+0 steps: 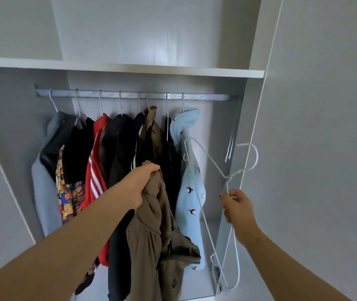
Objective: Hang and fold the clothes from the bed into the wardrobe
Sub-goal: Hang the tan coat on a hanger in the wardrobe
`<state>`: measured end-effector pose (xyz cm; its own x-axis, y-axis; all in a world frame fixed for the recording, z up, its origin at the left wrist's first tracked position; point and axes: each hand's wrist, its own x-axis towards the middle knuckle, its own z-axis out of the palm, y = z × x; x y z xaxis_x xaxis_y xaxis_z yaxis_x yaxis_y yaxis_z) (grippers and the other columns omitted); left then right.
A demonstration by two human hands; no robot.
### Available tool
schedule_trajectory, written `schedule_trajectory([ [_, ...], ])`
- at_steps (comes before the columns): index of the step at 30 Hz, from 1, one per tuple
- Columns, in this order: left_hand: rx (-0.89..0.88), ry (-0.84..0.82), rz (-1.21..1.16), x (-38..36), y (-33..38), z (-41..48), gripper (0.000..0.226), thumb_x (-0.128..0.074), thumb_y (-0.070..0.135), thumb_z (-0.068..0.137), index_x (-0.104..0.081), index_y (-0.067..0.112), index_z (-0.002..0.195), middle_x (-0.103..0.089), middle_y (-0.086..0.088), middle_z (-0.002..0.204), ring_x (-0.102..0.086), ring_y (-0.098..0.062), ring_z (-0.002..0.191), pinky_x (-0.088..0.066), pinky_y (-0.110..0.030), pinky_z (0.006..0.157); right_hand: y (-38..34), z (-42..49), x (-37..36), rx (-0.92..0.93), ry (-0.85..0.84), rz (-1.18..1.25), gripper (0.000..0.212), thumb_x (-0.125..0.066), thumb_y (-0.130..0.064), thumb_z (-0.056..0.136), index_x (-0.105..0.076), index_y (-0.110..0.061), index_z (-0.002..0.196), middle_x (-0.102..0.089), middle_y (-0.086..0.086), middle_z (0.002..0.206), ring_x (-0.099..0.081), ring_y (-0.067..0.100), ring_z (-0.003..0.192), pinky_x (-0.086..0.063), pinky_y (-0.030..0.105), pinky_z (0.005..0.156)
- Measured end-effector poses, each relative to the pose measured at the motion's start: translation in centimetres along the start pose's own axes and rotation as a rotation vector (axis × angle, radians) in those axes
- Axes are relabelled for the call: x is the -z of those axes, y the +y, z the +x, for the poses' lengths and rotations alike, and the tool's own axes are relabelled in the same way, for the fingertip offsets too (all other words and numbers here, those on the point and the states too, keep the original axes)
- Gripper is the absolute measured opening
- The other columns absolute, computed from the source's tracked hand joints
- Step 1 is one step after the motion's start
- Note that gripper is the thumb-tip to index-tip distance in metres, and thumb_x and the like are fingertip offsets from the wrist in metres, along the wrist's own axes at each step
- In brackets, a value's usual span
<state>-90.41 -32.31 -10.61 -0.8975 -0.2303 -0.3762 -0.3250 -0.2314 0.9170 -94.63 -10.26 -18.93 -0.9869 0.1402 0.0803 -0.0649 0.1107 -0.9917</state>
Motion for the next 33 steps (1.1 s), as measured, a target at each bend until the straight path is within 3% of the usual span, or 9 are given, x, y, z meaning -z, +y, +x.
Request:
schedule_trajectory([
  [6, 0.016, 0.065, 0.021, 2.2, -1.9, -3.3, 0.029, -0.059, 0.030, 0.089, -0.065, 0.003, 0.080, -0.065, -0.014, 0.072, -0.061, -0.027, 0.068, -0.048, -0.032, 0.059, 1.2, -4.0, 0.5, 0.014, -0.066, -0.061, 0.041, -0.063, -0.016, 0.083, -0.028, -0.017, 0.060, -0.025, 0.001, 0.055, -0.024, 0.016, 0.054, -0.022, 0.030, 0.054],
  [10, -0.001, 0.078, 0.095, 3.3, -2.1, -4.2, 0.031, -0.059, 0.029, 0.089, -0.064, 0.000, 0.097, -0.065, -0.018, 0.089, -0.062, -0.032, 0.084, -0.051, -0.039, 0.082, -0.9, -4.2, 0.0, -0.010, -0.131, 0.049, 0.040, -0.065, -0.019, 0.085, -0.036, -0.017, 0.058, -0.033, -0.002, 0.047, -0.028, 0.011, 0.042, -0.027, 0.024, 0.046],
  [13, -0.035, 0.100, 0.162, 4.4, -1.4, -4.6, 0.034, -0.059, 0.027, 0.090, -0.058, -0.001, 0.111, -0.062, -0.020, 0.102, -0.059, -0.035, 0.100, -0.047, -0.042, 0.094, -2.3, -4.3, -0.2, 0.035, -0.042, 0.102, 0.042, -0.057, -0.027, 0.090, -0.041, -0.017, 0.053, -0.033, -0.002, 0.049, -0.029, 0.011, 0.046, -0.027, 0.025, 0.050],
  [15, -0.069, 0.127, 0.168, 5.4, -0.6, -4.9, 0.032, -0.059, 0.026, 0.091, -0.056, 0.002, 0.111, -0.061, -0.018, 0.099, -0.057, -0.034, 0.098, -0.046, -0.040, 0.091, -3.0, -4.1, -0.4, 0.042, -0.031, 0.164, 0.045, -0.053, -0.025, 0.092, -0.042, -0.017, 0.049, -0.031, -0.002, 0.046, -0.028, 0.011, 0.044, -0.026, 0.023, 0.048],
  [20, -0.095, 0.204, 0.102, 7.8, 0.6, -4.9, 0.023, -0.056, 0.022, 0.093, -0.056, 0.006, 0.110, -0.056, -0.015, 0.109, -0.054, -0.029, 0.101, -0.042, -0.037, 0.092, -4.0, -4.8, -1.7, -0.045, -0.224, 0.385, 0.047, -0.050, -0.013, 0.093, -0.039, -0.009, 0.048, -0.026, -0.004, 0.035, -0.021, 0.007, 0.031, -0.016, 0.015, 0.037],
  [22, -0.075, 0.213, 0.074, 8.7, 1.0, -4.7, 0.019, -0.056, 0.020, 0.093, -0.061, 0.003, 0.100, -0.058, -0.013, 0.103, -0.056, -0.029, 0.096, -0.046, -0.037, 0.088, -4.2, -5.0, -2.4, -0.056, -0.266, 0.362, 0.047, -0.053, -0.010, 0.092, -0.035, -0.010, 0.048, -0.025, -0.004, 0.034, -0.020, 0.008, 0.030, -0.016, 0.015, 0.037],
  [24, -0.062, 0.215, 0.036, 9.4, 1.3, -4.4, 0.022, -0.055, 0.021, 0.094, -0.059, 0.006, 0.079, -0.057, -0.011, 0.083, -0.055, -0.024, 0.073, -0.047, -0.035, 0.069, -4.4, -5.1, -2.8, -0.050, -0.287, 0.281, 0.052, -0.056, -0.012, 0.090, -0.035, -0.014, 0.043, -0.025, -0.003, 0.035, -0.019, 0.009, 0.031, -0.016, 0.015, 0.036],
  [27, -0.057, 0.225, 0.041, 10.1, 1.6, -4.0, 0.025, -0.056, 0.023, 0.093, -0.059, 0.007, 0.074, -0.059, -0.010, 0.073, -0.055, -0.022, 0.064, -0.045, -0.033, 0.055, -4.5, -4.9, -2.9, -0.060, -0.247, 0.183, 0.052, -0.059, -0.016, 0.089, -0.036, -0.015, 0.043, -0.025, -0.003, 0.036, -0.018, 0.009, 0.032, -0.017, 0.016, 0.037],
  [33, -0.165, 0.251, 0.056, 11.5, 2.1, -3.3, 0.015, -0.060, 0.020, 0.090, -0.061, 0.006, 0.082, -0.062, -0.012, 0.077, -0.058, -0.024, 0.067, -0.049, -0.033, 0.064, -4.4, -4.6, -3.0, -0.059, -0.240, 0.065, 0.047, -0.058, -0.023, 0.091, -0.037, -0.013, 0.050, -0.027, -0.002, 0.038, -0.020, 0.012, 0.038, -0.019, 0.021, 0.044],
])
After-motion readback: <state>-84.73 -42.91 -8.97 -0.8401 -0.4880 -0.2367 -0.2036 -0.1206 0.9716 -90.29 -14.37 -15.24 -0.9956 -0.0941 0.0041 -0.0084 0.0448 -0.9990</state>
